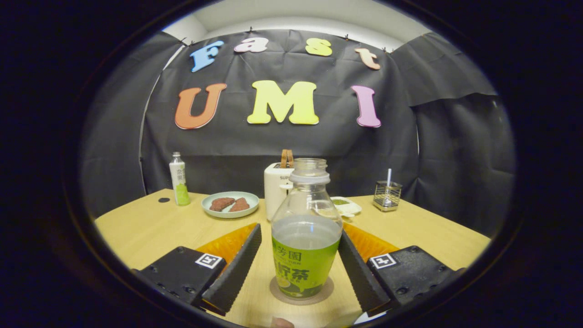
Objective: Take the bottle from table, then pour the juice into the cup, finally place the bottle on the coaster
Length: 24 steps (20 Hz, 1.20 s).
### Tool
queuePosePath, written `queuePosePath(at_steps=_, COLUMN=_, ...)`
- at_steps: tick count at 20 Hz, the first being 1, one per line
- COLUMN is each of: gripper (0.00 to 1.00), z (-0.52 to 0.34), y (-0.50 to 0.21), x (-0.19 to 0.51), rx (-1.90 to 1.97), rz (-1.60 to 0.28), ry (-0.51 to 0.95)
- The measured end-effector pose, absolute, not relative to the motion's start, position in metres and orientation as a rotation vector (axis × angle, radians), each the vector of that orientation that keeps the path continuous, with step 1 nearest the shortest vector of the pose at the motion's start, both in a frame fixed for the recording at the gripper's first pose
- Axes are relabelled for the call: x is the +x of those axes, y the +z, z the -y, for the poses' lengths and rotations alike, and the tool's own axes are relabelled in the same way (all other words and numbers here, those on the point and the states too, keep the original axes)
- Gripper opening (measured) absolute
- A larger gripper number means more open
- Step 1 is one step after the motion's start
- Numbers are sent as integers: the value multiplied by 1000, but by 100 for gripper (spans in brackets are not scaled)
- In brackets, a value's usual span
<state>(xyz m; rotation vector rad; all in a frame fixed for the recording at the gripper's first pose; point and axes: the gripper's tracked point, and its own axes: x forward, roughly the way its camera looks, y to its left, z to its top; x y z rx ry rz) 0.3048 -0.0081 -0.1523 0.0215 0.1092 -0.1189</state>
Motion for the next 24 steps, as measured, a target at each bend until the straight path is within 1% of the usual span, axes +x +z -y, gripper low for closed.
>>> queuePosePath(at_steps=5, gripper=100, z=10, y=-136, x=293, rx=-12, rz=-97, ry=-142)
queuePosePath(at_steps=9, gripper=100, z=10, y=-104, x=279, rx=-84, rz=-66, ry=-150)
queuePosePath(at_steps=13, gripper=100, z=10, y=-69, x=263, rx=-62, rz=-45, ry=-141)
queuePosePath(at_steps=18, gripper=100, z=18, y=-30, x=220, rx=-30, rz=-33, ry=-96)
queuePosePath(at_steps=24, gripper=100, z=42, y=5, x=147, rx=75, rz=-10, ry=-118)
